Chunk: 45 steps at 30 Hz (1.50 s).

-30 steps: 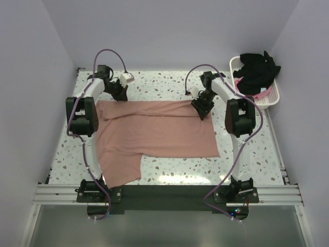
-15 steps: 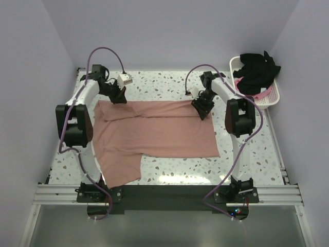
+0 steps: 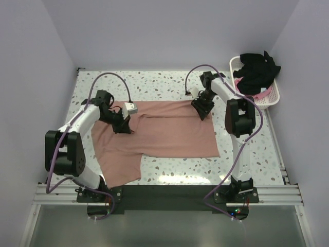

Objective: Fold and stack the t-shirts
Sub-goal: Fold the tshirt

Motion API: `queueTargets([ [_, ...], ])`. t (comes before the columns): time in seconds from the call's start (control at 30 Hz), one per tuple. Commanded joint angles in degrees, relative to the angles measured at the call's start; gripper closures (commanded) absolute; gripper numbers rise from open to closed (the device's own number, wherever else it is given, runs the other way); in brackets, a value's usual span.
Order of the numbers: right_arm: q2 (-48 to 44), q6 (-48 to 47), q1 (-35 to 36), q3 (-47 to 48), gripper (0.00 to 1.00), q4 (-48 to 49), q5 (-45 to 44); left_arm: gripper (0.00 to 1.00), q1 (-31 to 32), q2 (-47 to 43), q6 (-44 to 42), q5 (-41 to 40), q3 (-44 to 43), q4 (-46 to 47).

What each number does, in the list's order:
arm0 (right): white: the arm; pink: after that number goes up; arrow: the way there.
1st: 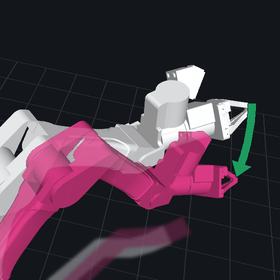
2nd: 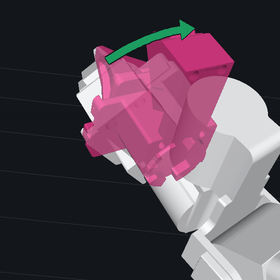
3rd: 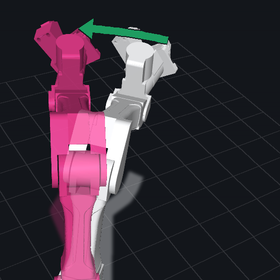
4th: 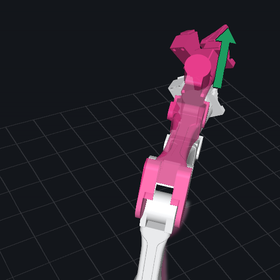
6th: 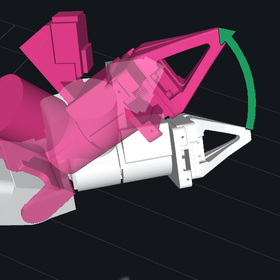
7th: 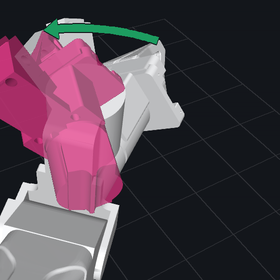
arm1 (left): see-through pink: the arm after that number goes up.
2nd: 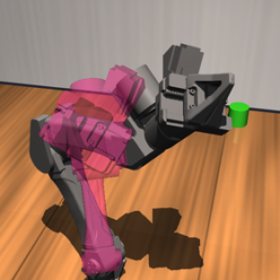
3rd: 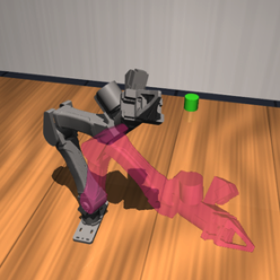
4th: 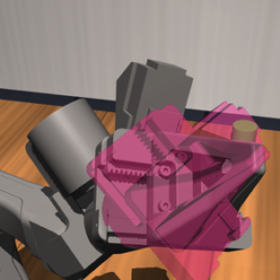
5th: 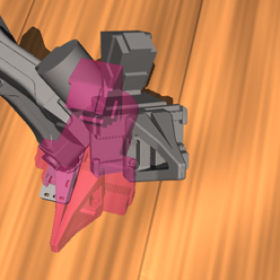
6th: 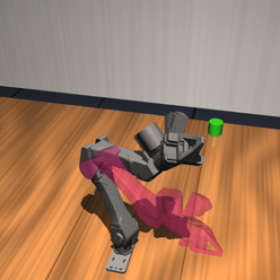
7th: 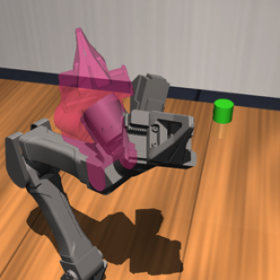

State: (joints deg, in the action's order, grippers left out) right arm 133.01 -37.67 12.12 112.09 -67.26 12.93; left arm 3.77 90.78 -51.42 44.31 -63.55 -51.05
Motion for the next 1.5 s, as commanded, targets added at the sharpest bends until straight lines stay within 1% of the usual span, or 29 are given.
queueTargets([
  [0.0,-2.49,0.14,0.01,-0.47,0.58,0.47,-2.47,0.78,1.68,-4.38,2.98,1.39,4.82,3.32],
  [0.1,-2.32,0.14,-0.08,-0.21,0.58,0.38,-2.73,0.68,1.5,-5.79,3.26,1.21,4.93,2.1],
  [0.17,-2.14,0.23,0.01,0.49,0.58,-0.06,-2.65,0.66,0.1,-6.84,3.43,2.7,2.75,1.65],
  [0.2,-2.14,0.23,-0.08,0.76,0.58,-0.23,-2.47,0.64,-0.69,-6.93,4.82,3.4,1.6,2.0],
  [0.27,-2.32,0.32,-0.08,1.37,0.58,-0.5,-2.38,0.62,-3.5,-5.27,7.2,4.29,-1.3,3.49],
  [0.3,-2.32,0.4,-0.08,1.81,0.58,-0.67,-2.29,0.59,-5.16,-2.74,8.78,3.85,-4.45,3.85],
  [0.37,-2.49,0.67,0.01,2.6,0.58,-1.02,-1.59,0.58,-6.31,0.52,10.19,1.48,-7.54,4.11],
  [0.4,-2.75,0.93,0.01,2.95,0.58,-0.85,-1.33,0.55,-6.93,2.1,11.76,0.87,-9.9,4.55],
  [0.43,-2.84,1.63,0.01,3.56,0.58,-0.59,-1.07,0.55,-7.89,4.81,13.26,-1.92,-10.8,5.34],
  [0.5,-2.93,2.42,0.01,4.1,0.58,0.55,-0.36,0.55,-9.04,7.12,16.33,-3.88,-12.55,7.36],
  [0.53,-2.85,3.47,0.1,4.36,0.58,0.99,-0.45,0.55,-9.65,9.13,17.22,-7.28,-12.91,8.06],
  [0.63,-1.62,4.01,0.01,4.28,0.58,1.52,-2.46,0.57,-10.1,12.65,18.54,-12.83,-13.88,8.16],
  [0.73,-1.09,3.83,0.01,1.65,0.58,2.92,-5.54,0.57,-10.45,15.29,19.6,-15.65,-13.36,7.54],
  [0.9,-0.65,4.09,0.01,-1.87,0.57,5.47,-9.32,0.58,-10.54,16.97,20.74,-21.71,-9.68,9.38],
  [0.93,-0.47,4.36,-0.08,-2.14,0.57,5.83,-10.54,0.58,-10.54,17.93,21.01,-23.73,-9.23,9.73],
  [1.07,2.33,5.94,-0.08,-0.13,0.56,8.28,-14.32,0.58,-10.71,22.93,22.59,-26.29,-10.8,11.23],
  [1.1,4.17,6.55,-0.08,0.84,0.55,8.55,-15.03,0.58,-10.63,24.34,23.29,-26.47,-13.42,11.15],
  [1.13,5.06,6.73,-0.17,3.28,0.55,8.64,-16.52,0.58,-10.71,27.66,23.99,-26.3,-15.44,11.23],
  [1.17,6.02,6.91,-0.17,4.79,0.55,8.73,-17.14,0.58,-10.71,29.43,24.61,-25.95,-19.82,11.06],
  [1.2,8.29,7.26,-0.17,6.37,0.54,8.73,-17.84,0.57,-10.63,31.28,25.57,-25.6,-22.38,10.88],
  [1.23,9.36,7.52,-0.34,10.12,0.54,8.82,-18.29,0.57,-10.54,35.21,26.19,-25.25,-25.19,10.71],
  [1.27,10.76,7.78,-0.52,12.34,0.54,7.95,-18.38,0.57,-10.54,37.17,26.54,-24.55,-28.0,9.66],
  [1.3,11.91,7.96,-0.61,14.88,0.54,7.07,-18.12,0.57,-10.54,39.01,26.28,-23.67,-34.38,8.61],
  [1.33,13.92,8.14,-0.52,20.13,0.53,6.1,-17.94,0.57,-10.62,41.64,26.28,-22.44,-37.23,7.73],
  [1.37,14.55,8.23,-0.52,22.62,0.5,4.18,-17.42,0.57,-10.54,42.28,25.93,-21.56,-41.7,6.06],
  [1.4,14.82,8.05,-0.61,26.38,0.48,3.38,-16.11,0.55,-10.62,41.59,24.63,-20.33,-43.05,5.44],
  [1.47,12.38,7.7,-0.43,27.82,0.42,1.71,-14.35,0.53,-10.54,39.22,23.21,-17.52,-44.11,4.56],
])
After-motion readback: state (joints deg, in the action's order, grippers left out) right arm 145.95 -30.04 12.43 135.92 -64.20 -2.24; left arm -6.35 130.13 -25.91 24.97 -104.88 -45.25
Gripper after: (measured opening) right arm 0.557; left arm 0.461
